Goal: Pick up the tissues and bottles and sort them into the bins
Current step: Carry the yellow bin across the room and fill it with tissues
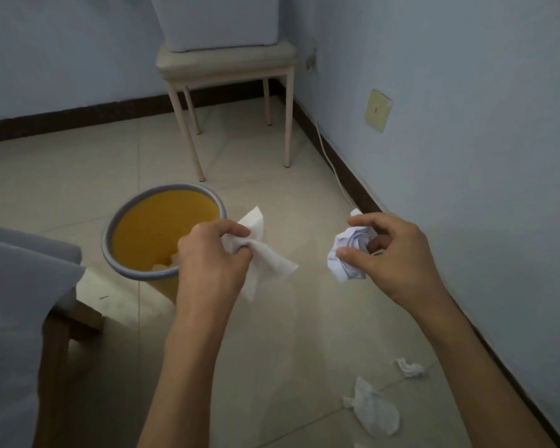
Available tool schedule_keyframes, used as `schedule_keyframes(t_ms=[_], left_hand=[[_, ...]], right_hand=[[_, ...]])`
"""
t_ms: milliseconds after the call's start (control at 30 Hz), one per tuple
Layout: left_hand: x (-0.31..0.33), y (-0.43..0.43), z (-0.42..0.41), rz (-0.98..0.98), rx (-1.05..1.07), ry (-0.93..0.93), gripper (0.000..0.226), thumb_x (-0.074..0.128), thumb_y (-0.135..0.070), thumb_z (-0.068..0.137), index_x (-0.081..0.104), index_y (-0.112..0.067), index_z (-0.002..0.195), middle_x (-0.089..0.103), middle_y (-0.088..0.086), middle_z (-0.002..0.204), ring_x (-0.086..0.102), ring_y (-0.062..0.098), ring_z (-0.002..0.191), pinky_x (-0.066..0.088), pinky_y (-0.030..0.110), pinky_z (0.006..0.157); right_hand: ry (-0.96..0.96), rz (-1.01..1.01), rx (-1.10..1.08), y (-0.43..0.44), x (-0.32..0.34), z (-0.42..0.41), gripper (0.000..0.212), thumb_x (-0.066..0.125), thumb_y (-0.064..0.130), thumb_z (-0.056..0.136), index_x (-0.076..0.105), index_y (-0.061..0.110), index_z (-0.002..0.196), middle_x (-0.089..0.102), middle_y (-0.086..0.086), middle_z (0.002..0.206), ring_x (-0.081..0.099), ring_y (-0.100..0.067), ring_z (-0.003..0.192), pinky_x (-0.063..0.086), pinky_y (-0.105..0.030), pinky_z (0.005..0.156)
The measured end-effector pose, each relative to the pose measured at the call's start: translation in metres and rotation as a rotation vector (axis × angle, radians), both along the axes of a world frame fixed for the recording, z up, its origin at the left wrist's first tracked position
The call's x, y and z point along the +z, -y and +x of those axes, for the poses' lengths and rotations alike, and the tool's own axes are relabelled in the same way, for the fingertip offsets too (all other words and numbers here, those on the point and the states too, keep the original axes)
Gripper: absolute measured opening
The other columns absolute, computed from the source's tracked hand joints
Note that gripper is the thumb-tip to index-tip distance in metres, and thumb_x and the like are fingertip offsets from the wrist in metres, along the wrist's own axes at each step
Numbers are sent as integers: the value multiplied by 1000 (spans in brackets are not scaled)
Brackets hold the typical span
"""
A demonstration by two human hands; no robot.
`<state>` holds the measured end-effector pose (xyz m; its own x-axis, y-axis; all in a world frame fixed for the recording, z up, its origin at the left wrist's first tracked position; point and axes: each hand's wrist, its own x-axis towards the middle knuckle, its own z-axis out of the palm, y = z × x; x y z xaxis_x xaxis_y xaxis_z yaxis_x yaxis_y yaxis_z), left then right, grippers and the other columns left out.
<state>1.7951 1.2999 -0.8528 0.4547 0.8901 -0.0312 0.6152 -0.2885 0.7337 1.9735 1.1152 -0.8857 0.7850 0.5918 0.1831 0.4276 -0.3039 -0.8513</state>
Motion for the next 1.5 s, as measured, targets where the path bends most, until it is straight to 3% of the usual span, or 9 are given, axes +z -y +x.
schedule_keyframes(t_ms=[267, 500, 600, 800, 967, 1067, 1200, 1333, 1500], left_hand=[[8, -22, 32, -34, -21, 121, 27, 81, -16, 89, 77, -29, 112, 70, 2, 126, 66, 20, 108, 58, 32, 89], [13, -26, 29, 37, 65, 139, 29, 81, -18, 89, 77, -27, 117, 72, 2, 125, 68, 21, 108, 61, 39, 93], [21, -26, 18, 45, 120, 164, 30, 81, -19, 89, 78, -28, 117, 71, 1, 125, 68, 20, 107, 62, 40, 92], [44, -25, 7, 59, 217, 191, 33, 80, -16, 88, 77, -27, 119, 69, 0, 128, 68, 19, 102, 61, 25, 76], [78, -21, -3, 105, 297, 152, 34, 80, -16, 89, 77, -28, 121, 68, 1, 130, 64, 16, 99, 54, 17, 67], [103, -20, -17, 170, 329, 190, 32, 79, -17, 91, 77, -26, 121, 68, 0, 129, 64, 13, 99, 51, 11, 56], [116, -33, -45, 296, 391, 285, 30, 79, -19, 92, 75, -24, 121, 68, 1, 130, 68, 16, 107, 62, 19, 77], [95, -70, -69, 335, 449, 259, 31, 79, -21, 92, 75, -22, 123, 67, 1, 132, 66, 15, 108, 62, 27, 88], [44, -128, -79, 240, 463, 142, 35, 79, -16, 91, 73, -19, 126, 65, 5, 135, 66, 19, 110, 62, 29, 85]], right_hand=[[79, -48, 68, -35, 42, 25, 47, 94, 25, 74, 74, 24, 117, 71, 9, 123, 72, -10, 91, 62, -28, 82], [26, -17, 9, -52, -4, 17, 47, 93, 26, 73, 76, 24, 117, 74, 5, 111, 66, -2, 73, 51, -14, 69], [-21, 2, 24, -53, -7, 17, 41, 92, 25, 74, 75, 28, 110, 74, 11, 117, 64, -3, 61, 57, -26, 68], [-84, 6, 65, -71, -20, 18, 42, 90, 18, 75, 75, 21, 113, 76, 6, 104, 69, -18, 67, 63, -40, 75], [-144, 81, 87, -101, -20, 10, 41, 91, 20, 72, 77, 18, 110, 73, 20, 100, 70, -14, 68, 58, -32, 71], [-169, 92, 95, -120, -29, -3, 46, 91, 26, 70, 77, 17, 113, 78, 5, 101, 71, -14, 76, 54, -27, 71], [-190, 92, 151, -154, -34, -26, 54, 92, 21, 74, 74, 9, 124, 74, -5, 125, 72, -23, 107, 58, -30, 86], [-162, 45, 199, -181, -45, -47, 48, 89, 23, 79, 72, 14, 123, 72, 0, 127, 72, -18, 98, 62, -34, 83], [-116, -28, 249, -223, -58, -54, 43, 88, 26, 82, 72, 20, 121, 71, 2, 110, 69, -15, 90, 56, -19, 69]])
